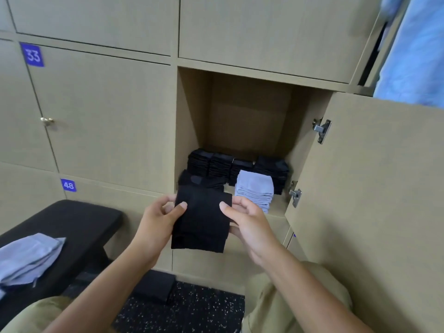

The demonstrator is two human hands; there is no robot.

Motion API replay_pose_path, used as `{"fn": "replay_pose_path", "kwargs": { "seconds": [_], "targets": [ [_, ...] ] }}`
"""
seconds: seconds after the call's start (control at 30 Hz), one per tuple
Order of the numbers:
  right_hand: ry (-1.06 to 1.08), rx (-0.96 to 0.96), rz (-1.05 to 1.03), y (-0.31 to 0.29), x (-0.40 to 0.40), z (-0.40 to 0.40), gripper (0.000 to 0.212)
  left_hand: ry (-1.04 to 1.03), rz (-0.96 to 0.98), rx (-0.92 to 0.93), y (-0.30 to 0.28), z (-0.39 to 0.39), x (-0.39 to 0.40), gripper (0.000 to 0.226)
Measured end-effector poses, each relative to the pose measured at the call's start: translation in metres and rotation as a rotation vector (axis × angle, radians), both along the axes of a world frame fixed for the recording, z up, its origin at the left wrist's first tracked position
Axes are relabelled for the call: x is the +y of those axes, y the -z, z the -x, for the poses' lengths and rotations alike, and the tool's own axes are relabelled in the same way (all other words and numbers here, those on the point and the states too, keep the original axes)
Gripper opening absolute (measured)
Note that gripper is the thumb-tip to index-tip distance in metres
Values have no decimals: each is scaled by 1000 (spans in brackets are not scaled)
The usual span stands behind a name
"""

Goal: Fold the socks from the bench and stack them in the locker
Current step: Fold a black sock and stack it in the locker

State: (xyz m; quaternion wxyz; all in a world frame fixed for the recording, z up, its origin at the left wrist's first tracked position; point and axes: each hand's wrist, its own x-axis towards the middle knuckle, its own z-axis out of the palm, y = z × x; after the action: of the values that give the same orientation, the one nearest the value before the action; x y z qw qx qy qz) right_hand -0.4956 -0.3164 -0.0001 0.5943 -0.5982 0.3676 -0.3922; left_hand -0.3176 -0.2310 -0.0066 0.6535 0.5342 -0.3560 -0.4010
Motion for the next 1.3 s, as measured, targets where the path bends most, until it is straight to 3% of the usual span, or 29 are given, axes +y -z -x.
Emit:
{"fn": "replay_pose_path", "kwargs": {
  "seconds": [0.13, 0.27, 0.4, 0.5, 0.67, 0.9, 1.03, 1.17, 1.3],
  "targets": [
    [49, -17, 36, -13, -12, 4, 18, 33, -7, -92, -13, 3, -16, 14],
    [84, 6, 104, -22, -33, 5, 11, 106, -20, -207, -23, -2, -38, 27],
    [100, 83, 188, -32, -65, 3, 11, 158, -57, -310, -34, -9, -68, 16],
    [77, 139, 241, -38, -89, -1, 13, 256, -67, -366, -44, -14, -97, 19],
    [134, 113, 199, -33, -123, -5, 17, 279, -80, -452, -56, -17, -151, 15],
    [240, -121, -117, 1, -162, -7, 41, 177, -70, -339, -50, -14, -221, 16],
    [330, -231, -149, 13, -183, -9, 51, 118, -56, -243, -42, -8, -259, 13],
    [407, -315, -130, 6, -206, -9, 35, 115, -62, -165, -42, -4, -294, 13],
    [615, -201, 52, -6, -239, -7, 16, 146, -10, -286, -46, -6, -325, 24]
  ]
}}
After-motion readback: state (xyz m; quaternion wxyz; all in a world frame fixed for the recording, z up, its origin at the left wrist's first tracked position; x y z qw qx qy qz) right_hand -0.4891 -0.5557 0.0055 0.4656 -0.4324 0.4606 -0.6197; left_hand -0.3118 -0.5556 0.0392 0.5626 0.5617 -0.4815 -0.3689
